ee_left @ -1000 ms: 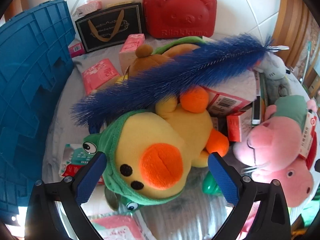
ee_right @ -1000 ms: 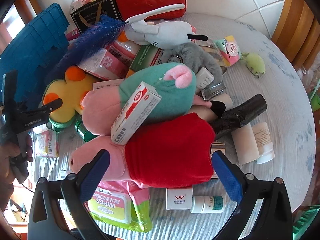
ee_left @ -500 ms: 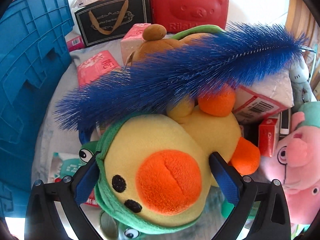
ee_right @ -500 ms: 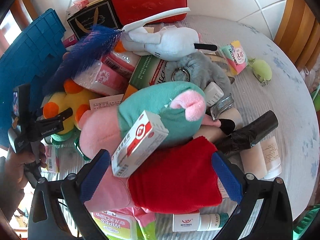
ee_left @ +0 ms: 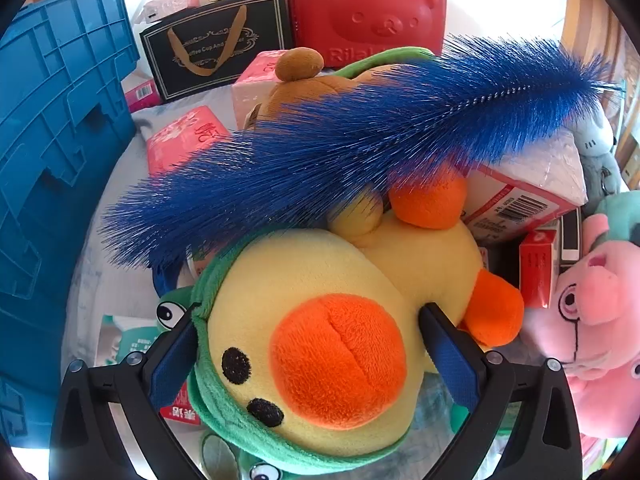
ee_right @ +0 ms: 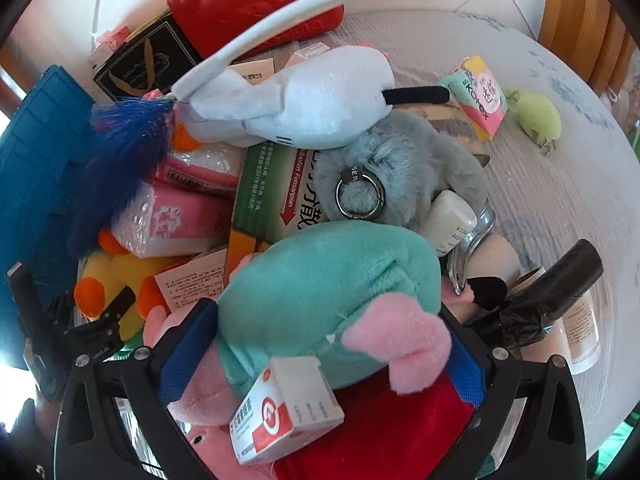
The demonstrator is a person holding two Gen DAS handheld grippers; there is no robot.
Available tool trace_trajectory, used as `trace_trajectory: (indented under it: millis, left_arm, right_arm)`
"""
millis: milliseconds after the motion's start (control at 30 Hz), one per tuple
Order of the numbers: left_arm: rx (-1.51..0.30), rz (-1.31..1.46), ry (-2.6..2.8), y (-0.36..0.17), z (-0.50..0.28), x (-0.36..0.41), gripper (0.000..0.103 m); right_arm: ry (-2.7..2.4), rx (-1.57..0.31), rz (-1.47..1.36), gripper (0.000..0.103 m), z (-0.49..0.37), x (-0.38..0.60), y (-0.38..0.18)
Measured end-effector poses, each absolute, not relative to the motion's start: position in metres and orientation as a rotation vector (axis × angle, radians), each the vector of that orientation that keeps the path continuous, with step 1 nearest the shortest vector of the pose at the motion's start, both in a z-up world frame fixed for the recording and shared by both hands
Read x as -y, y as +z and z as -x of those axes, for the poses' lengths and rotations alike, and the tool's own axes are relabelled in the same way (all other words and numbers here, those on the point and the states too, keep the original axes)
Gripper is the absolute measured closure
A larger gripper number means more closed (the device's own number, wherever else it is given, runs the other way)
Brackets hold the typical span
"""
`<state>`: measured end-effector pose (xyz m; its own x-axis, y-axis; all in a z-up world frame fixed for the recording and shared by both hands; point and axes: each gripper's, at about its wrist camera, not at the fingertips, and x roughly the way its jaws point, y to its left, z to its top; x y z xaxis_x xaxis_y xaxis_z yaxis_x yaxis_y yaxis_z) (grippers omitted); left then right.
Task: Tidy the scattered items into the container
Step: 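Grasp the yellow duck plush with the left tool while the right tool grasps the teal-hat pig plush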
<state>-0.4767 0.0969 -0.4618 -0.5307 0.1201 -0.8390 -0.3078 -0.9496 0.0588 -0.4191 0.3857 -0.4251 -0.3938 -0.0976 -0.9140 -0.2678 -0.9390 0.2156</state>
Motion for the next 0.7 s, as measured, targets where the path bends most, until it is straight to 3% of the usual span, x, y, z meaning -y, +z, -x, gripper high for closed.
trace_trajectory:
  millis: [333,400,567,700]
  left_arm:
    - [-0.301,1.372,2.519,-0.461,0.476,-0.097,0.0]
    - [-0.306,1.37,2.519,-0.46,0.475,-0.097,0.002]
    - [-0.299,1.345,2.52,-0.453,0.468,-0.097,0.023]
    - [-0.277,1.354,2.522,-0.446,0.465,-0.094,0.031]
  right_arm:
    - [2.464,-0.494,1.693,0.0,0.432,-0.386,-0.44]
    - [2.479,-0.462,1.691,0.005,0.431,-0.383,-0.437]
    - [2.542,-0.368,1.647,0.027,0.423,-0.374,-0.423]
    - [2.596,-0.333,1.607,0.034,0.415,-0.369,-0.411]
